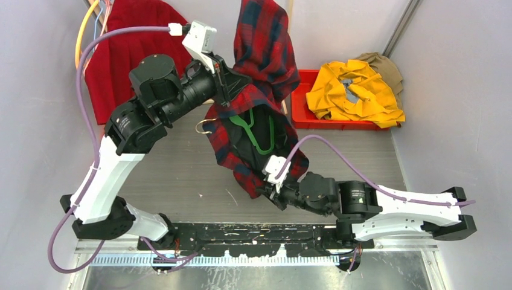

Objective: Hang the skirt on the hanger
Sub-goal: Adjust the skirt on the hanger.

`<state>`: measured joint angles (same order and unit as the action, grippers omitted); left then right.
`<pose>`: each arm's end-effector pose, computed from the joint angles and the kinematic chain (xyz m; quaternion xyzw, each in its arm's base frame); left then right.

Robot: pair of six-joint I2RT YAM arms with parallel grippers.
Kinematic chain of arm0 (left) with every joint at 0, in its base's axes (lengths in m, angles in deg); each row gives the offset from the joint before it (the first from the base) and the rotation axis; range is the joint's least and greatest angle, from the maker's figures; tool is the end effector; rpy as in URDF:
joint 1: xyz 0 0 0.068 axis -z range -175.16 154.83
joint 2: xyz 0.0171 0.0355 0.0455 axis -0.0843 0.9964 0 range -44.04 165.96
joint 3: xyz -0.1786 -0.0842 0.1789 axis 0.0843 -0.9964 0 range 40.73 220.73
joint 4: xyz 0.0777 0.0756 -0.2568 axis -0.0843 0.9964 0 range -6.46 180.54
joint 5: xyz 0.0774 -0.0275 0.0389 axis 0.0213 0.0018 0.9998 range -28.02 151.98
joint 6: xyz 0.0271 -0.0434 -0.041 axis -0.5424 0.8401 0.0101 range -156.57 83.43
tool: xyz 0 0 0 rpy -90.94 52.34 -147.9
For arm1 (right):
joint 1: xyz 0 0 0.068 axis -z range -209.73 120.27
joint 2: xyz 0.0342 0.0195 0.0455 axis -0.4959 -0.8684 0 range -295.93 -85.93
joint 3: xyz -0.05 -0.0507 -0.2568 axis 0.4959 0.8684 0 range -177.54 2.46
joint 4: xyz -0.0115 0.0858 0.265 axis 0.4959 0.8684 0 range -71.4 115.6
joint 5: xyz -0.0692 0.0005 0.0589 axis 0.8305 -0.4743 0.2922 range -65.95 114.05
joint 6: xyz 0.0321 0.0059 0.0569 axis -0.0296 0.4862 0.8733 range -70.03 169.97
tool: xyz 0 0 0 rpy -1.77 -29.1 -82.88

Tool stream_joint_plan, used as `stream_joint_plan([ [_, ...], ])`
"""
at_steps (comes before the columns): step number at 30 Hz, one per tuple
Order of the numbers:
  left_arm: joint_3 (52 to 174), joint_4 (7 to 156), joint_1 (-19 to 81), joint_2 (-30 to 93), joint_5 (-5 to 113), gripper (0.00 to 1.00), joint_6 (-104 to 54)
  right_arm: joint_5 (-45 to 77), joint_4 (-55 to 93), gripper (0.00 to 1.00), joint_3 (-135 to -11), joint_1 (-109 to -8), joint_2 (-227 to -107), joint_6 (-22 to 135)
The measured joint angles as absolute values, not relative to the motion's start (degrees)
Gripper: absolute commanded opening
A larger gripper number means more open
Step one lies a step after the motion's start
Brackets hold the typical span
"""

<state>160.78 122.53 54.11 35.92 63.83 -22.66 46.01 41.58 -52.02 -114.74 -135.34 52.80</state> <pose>0.1731 -0.1986 0.5849 0.2017 0.6706 -0.3644 0.6139 0.0388 0.2230 0.3546 -0.4372 0.6719 0.2898 0.5229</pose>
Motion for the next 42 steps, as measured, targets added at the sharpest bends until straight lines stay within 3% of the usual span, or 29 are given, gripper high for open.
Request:
stream_joint_plan([
  [17,168.2,137.6,54.4,41.8,60.4,0.00,-28.5,36.0,59.6,0.01,-76.8,-112.9,-142.7,57.7],
  [25,174.5,149.2,54.8,43.6,60.5,0.00,-26.9,31.0,65.0,0.01,-79.8,-91.7,-142.8,58.7],
  [35,171.4,156.0,55.2,45.0,62.9,0.00,-23.2,2.6,64.9,0.01,-78.5,-64.4,-149.3,59.9],
  [42,165.0,155.7,55.2,45.7,61.9,0.00,-21.8,-10.8,59.1,0.01,-73.9,-59.8,-152.8,63.9],
])
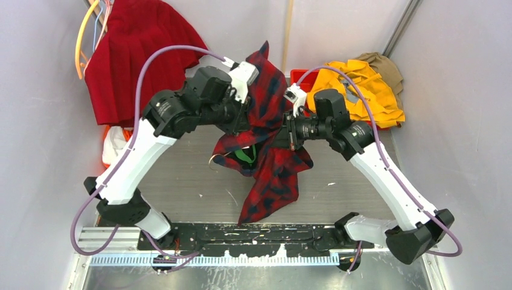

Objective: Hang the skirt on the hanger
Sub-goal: Adjust the skirt on the hanger.

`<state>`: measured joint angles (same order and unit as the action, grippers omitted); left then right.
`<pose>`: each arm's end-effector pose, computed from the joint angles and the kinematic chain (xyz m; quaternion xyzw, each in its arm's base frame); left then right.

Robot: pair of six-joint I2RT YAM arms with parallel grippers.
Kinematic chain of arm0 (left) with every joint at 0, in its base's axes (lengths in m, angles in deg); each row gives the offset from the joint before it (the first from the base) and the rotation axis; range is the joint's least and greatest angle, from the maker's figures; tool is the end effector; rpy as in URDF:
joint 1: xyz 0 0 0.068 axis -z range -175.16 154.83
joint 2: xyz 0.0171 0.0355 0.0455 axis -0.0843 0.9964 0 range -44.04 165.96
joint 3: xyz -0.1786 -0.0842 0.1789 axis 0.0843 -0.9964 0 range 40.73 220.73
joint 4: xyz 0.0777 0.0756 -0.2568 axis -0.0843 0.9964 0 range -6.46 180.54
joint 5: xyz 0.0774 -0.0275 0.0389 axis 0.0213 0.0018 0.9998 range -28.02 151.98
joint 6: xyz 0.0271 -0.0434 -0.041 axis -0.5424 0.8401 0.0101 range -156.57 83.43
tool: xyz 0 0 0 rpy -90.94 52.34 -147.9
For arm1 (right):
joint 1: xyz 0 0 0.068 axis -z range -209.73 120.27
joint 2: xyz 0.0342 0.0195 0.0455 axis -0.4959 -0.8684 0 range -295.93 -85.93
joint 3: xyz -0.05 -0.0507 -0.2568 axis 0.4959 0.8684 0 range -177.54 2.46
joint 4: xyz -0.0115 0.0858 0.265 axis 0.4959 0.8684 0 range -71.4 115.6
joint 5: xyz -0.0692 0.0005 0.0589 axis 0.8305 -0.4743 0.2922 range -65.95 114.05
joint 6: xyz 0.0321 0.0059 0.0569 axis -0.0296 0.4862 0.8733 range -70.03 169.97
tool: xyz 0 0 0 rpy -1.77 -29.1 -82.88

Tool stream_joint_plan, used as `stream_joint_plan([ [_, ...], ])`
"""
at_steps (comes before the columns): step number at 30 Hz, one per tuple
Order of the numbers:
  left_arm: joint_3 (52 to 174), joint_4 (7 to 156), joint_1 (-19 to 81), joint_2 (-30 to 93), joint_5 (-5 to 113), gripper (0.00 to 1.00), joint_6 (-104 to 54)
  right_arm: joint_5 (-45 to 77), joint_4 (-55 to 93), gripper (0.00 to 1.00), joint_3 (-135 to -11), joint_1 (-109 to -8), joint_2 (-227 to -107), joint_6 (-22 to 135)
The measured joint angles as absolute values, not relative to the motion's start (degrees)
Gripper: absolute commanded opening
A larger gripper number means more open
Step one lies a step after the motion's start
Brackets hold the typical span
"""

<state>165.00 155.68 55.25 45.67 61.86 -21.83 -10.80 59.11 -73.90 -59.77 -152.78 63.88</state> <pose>0.1917 -0.2321 0.4932 0.2752 0.8539 -0.2387 0.3717 0.2176 0.1599 0.3930 -0.2625 0.8015 0.4175 0.3381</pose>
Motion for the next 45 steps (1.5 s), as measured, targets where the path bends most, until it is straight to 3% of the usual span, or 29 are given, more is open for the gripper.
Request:
stream_joint_plan([
  [10,153.3,151.6,55.2,46.4,57.6,0.00,-20.7,-22.6,40.9,0.01,-60.4,-47.7,-159.8,75.7],
  [24,143.3,144.9,54.0,48.6,51.2,0.00,-19.1,-26.6,18.7,0.01,-49.9,-46.2,-171.2,85.1],
  [41,130.5,133.6,46.6,58.0,46.5,0.00,-16.2,-26.3,14.1,0.01,-49.9,-45.0,-186.7,86.3],
  [45,124.4,127.8,44.8,59.3,44.0,0.00,-13.1,-25.7,16.8,0.09,-50.0,-45.5,-188.0,84.8],
])
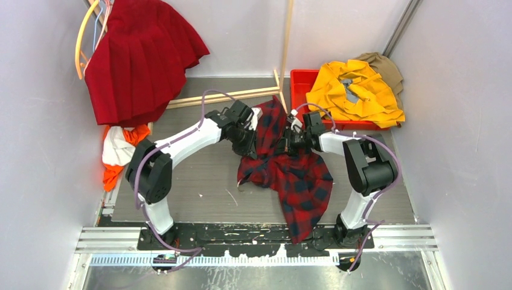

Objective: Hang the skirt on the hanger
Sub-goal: Adjust the skirt on the hanger.

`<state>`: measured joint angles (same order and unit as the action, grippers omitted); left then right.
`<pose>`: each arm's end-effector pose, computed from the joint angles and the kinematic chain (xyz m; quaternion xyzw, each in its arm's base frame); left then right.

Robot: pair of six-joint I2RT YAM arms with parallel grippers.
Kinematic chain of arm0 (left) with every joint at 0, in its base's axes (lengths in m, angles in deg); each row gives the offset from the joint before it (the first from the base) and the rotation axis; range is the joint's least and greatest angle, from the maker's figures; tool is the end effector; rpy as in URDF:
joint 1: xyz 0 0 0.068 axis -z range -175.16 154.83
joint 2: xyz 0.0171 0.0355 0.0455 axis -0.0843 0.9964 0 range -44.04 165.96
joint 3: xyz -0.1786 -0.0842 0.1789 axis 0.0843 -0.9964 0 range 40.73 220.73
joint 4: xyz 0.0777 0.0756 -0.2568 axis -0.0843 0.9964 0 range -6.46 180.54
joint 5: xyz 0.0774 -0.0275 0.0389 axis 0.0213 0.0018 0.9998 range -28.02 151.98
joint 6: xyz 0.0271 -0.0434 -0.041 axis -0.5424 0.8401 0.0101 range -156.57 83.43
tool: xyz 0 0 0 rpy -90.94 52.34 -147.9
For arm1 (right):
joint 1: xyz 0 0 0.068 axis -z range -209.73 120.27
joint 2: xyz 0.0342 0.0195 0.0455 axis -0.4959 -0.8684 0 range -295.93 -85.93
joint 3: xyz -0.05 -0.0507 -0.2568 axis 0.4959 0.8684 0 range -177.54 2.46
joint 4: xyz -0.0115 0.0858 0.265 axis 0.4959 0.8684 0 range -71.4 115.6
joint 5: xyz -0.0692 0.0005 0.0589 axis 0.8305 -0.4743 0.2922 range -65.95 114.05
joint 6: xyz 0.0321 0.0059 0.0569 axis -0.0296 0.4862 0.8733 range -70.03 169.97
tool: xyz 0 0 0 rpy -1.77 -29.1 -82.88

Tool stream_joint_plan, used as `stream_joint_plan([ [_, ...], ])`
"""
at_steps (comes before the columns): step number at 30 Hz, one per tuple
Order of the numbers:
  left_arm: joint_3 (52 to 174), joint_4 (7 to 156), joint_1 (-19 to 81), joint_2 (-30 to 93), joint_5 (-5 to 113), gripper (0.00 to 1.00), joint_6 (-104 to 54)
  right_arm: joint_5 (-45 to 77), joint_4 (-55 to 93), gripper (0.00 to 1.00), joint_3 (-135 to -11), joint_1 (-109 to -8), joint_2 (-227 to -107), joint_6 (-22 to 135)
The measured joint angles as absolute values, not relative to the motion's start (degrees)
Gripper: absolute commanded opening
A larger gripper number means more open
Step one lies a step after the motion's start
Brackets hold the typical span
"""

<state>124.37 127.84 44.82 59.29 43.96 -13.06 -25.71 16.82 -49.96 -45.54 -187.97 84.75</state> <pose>0.2973 -0.2703 0.2212 0.1727 0.9473 -0.2468 0.1087 0.3377 0.1366 0.1239 -0.0098 0.8599 0.4943 0.1272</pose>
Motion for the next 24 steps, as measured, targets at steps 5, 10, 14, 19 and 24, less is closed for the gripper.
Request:
stream_joint_plan([
  [5,115.3,123.1,44.4,61.7,42.0,0.00,-10.6,-23.0,25.7,0.27,-51.4,-46.4,-188.3,80.4],
  [10,105.2,119.5,48.2,64.0,30.3,0.00,-8.4,-15.8,29.1,0.64,-58.2,-49.7,-187.9,74.8],
  [14,101.9,115.7,48.2,63.2,26.5,0.00,-7.0,-10.0,34.0,0.73,-59.4,-51.0,-185.3,70.9],
  [19,99.8,111.8,48.3,63.2,23.2,0.00,-6.5,-4.1,42.3,0.82,-60.4,-51.7,-178.5,67.1],
  [24,97.7,106.9,48.3,63.2,20.6,0.00,-4.6,3.7,50.7,1.00,-61.6,-51.9,-168.7,66.5],
])
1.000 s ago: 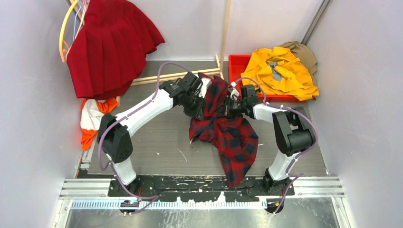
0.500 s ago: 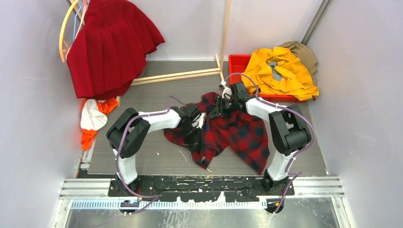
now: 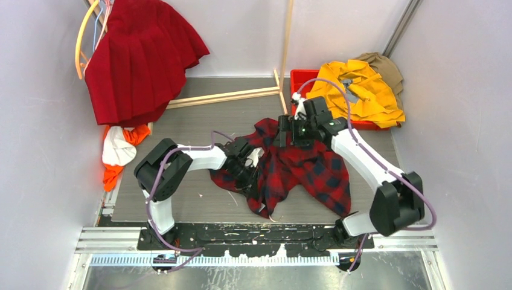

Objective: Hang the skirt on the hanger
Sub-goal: Adjust the skirt on the hanger.

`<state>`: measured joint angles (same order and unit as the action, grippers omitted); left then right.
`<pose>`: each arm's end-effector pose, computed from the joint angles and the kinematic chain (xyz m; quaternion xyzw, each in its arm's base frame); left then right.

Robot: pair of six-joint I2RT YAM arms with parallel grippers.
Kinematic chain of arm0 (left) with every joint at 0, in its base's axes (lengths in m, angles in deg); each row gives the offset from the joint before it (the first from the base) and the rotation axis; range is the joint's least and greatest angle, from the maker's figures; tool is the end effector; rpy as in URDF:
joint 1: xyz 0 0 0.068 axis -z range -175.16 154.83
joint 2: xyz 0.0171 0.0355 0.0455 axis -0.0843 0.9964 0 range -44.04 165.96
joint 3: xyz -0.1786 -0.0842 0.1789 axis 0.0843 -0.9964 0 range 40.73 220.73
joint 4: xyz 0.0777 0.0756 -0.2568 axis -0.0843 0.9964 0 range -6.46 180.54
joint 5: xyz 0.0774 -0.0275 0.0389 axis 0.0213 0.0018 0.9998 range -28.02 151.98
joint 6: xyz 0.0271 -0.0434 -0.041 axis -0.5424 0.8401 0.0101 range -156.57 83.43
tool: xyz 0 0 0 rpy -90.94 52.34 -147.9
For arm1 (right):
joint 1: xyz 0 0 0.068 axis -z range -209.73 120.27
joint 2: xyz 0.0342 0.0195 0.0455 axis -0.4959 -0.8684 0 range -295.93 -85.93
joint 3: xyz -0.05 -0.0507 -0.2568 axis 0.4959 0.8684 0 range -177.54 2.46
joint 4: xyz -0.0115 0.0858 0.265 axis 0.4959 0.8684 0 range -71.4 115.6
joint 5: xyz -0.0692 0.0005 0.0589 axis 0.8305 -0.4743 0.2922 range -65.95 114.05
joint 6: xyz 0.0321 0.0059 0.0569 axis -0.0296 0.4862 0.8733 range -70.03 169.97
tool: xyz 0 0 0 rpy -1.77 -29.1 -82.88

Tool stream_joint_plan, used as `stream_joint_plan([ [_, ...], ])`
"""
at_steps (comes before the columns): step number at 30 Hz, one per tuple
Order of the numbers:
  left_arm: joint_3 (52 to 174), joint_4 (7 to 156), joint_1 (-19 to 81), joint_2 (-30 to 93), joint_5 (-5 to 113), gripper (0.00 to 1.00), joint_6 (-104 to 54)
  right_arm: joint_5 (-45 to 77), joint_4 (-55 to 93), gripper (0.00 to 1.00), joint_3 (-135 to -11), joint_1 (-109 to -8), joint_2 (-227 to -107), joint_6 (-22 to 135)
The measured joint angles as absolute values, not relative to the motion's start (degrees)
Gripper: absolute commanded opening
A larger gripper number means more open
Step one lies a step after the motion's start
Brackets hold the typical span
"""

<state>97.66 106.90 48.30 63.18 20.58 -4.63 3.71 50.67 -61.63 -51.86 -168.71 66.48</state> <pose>0.2250 -0.2603 0.0871 -0.1429 -0.9162 0.3582 0.1087 0.3025 0.1424 0.2465 -0.1047 0.9231 0.2663 0.2568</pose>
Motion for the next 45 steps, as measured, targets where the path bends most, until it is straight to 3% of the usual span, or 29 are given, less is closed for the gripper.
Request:
stream_joint_plan([
  [7,95.0,103.5,49.6,63.6,16.2,0.00,-3.5,8.5,49.2,1.00,-67.6,-48.1,-163.6,69.4],
  [15,93.5,100.9,49.9,63.6,14.5,0.00,-2.4,7.9,49.5,0.95,-65.3,-48.4,-161.3,74.1],
  [22,93.2,100.1,49.8,63.6,14.3,0.00,-2.0,8.3,59.9,0.98,-59.3,-52.8,-144.1,75.7],
  [28,92.0,98.2,49.3,63.5,13.4,0.00,-1.6,18.8,63.0,0.99,-45.7,-55.2,-136.4,81.3],
  [37,89.9,95.4,48.3,62.2,13.3,0.00,-1.0,34.9,59.2,0.97,-37.2,-54.0,-136.4,87.5],
  [43,89.9,95.3,48.3,62.2,13.3,0.00,-1.0,35.5,50.9,0.98,-37.0,-51.6,-141.3,86.2],
  [45,89.9,95.4,48.3,62.2,13.3,0.00,-1.0,34.6,47.9,0.91,-37.0,-51.2,-144.9,85.2],
])
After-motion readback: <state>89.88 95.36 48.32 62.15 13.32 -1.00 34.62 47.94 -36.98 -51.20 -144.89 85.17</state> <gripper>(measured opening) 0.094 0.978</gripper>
